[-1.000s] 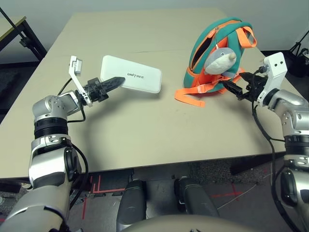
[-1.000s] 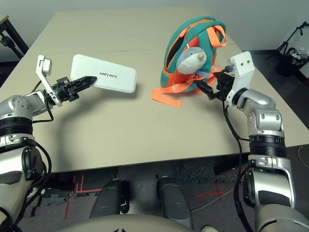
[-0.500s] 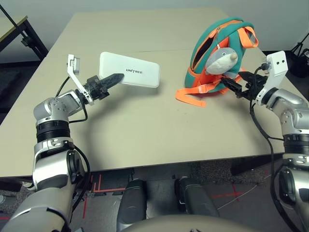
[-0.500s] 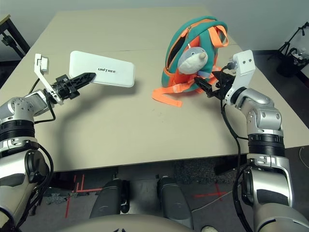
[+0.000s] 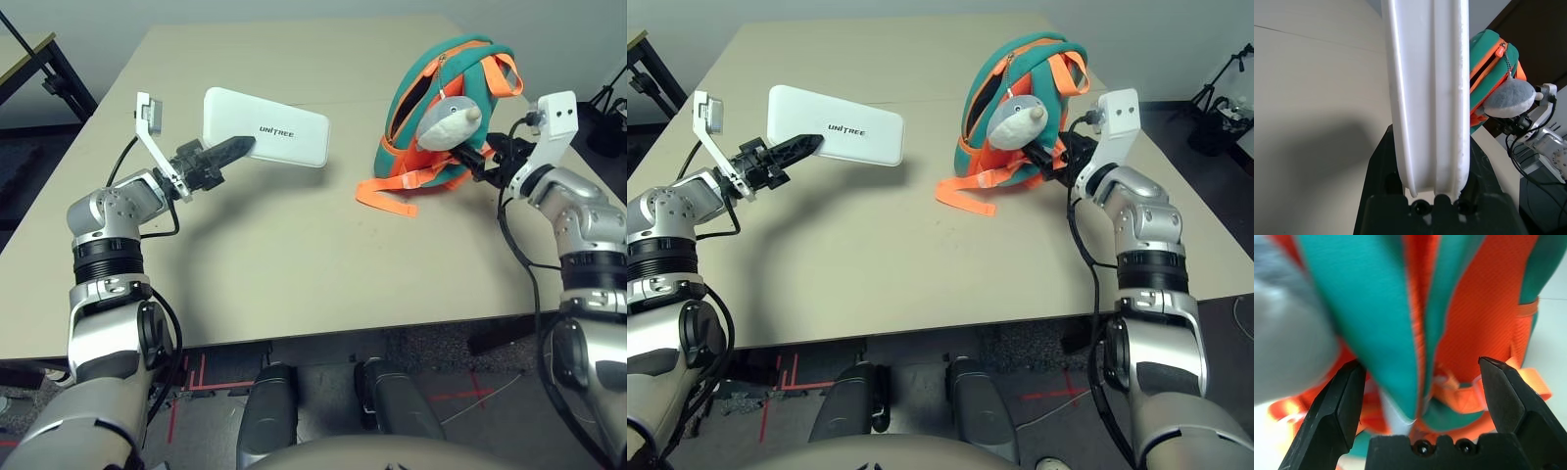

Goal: Put the pencil case into the backpack and zip it.

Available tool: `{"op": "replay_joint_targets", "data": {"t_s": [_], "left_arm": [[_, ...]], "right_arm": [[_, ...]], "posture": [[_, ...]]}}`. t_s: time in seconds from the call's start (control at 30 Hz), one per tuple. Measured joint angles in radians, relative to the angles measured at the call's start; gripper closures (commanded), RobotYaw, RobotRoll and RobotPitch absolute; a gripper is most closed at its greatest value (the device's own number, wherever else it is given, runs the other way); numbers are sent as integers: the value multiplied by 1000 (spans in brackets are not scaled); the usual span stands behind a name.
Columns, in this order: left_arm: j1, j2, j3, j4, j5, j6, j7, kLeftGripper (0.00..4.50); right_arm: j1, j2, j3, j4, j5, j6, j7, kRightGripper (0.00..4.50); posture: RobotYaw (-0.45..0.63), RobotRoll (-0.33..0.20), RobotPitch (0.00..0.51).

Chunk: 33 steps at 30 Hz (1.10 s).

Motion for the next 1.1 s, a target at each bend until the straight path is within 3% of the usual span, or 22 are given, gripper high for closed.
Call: {"op": "replay_joint_targets", "data": {"t_s": [0.17,0.23,0.3,0.5,0.6,0.73,1.1], "left_arm": [[0,1,-1,-28,-19,1,1,3404],[0,1,-2,-30,-21,1,2,3404],[0,2,-2,-30,-22,1,3,3404],[-1,5,-3,-30,-23,-1,7,3404],[-1,8,-3,-29,-23,-11,10,3404],[-5,12,-2,-26,-23,-24,13,3404],[-26,41,-2,-16,-24,-31,7,3404]], "right_arm": [[-83,24,3,196,-26,-106,7,0],[-112,29,2,266,-32,-141,12,385],[-132,33,1,309,-33,-167,18,908],[-152,55,-2,351,-31,-203,51,3245],[-152,56,-4,335,-28,-200,78,4166],[-115,62,-4,208,2,-142,127,4258],[155,63,-4,-521,201,309,130,4260]], "posture": [[-72,0,58],[-72,0,57],[-69,0,54],[-72,0,54],[-74,0,54],[-74,0,54],[-92,0,57]]}}
